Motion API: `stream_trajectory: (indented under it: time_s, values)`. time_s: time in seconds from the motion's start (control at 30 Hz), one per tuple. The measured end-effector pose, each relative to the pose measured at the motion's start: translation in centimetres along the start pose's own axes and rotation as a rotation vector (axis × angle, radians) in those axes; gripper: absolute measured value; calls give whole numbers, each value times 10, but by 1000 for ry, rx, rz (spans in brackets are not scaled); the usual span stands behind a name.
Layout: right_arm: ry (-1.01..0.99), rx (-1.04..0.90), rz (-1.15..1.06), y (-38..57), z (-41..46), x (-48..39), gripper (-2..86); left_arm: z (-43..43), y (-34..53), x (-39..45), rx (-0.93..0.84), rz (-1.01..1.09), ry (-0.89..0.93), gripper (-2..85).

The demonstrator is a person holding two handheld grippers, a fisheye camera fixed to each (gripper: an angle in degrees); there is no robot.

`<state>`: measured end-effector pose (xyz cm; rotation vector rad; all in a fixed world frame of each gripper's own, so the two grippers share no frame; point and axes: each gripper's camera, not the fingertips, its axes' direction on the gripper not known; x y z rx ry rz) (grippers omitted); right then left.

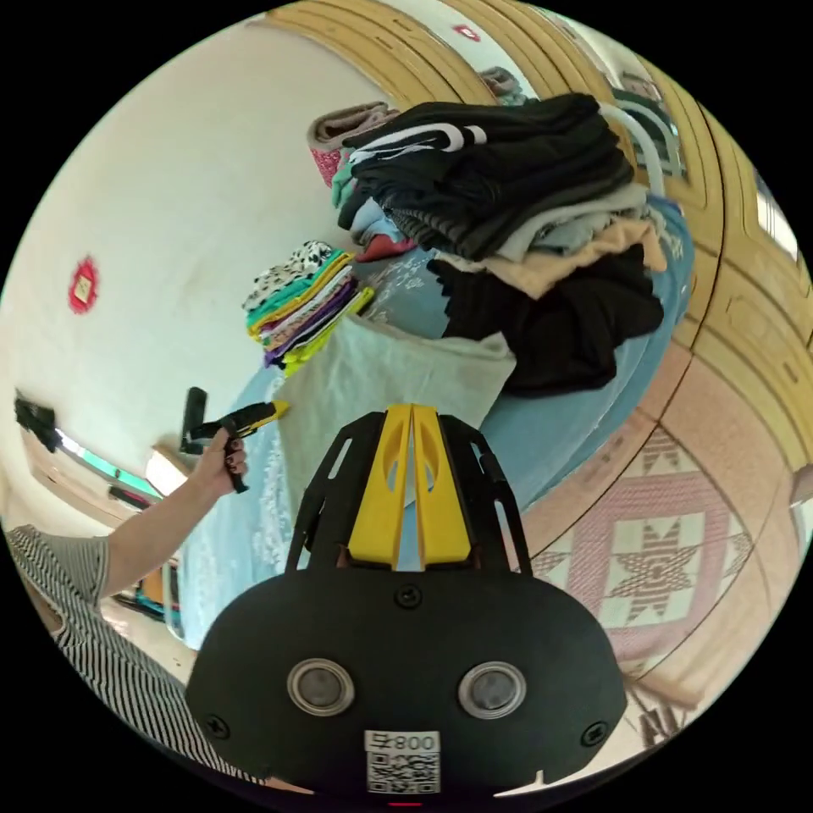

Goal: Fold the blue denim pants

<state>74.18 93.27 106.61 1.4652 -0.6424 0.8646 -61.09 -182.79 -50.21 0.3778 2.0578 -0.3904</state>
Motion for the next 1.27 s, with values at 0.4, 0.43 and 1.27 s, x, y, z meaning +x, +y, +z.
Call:
stream_trajectory:
  time_s: [0.4, 0.43, 1.27]
  values:
    - [330, -108, -131, -33, 57, -66, 0, 60, -14, 40, -131, 125, -249, 1]
    - [308, -123, -115, -35, 54, -69, 0, 57, -13, 44, -113, 111, -247, 1]
    - [243, 204, -432, -141, -69, -275, 50, 29, 79, 88, -67, 269, -29, 2]
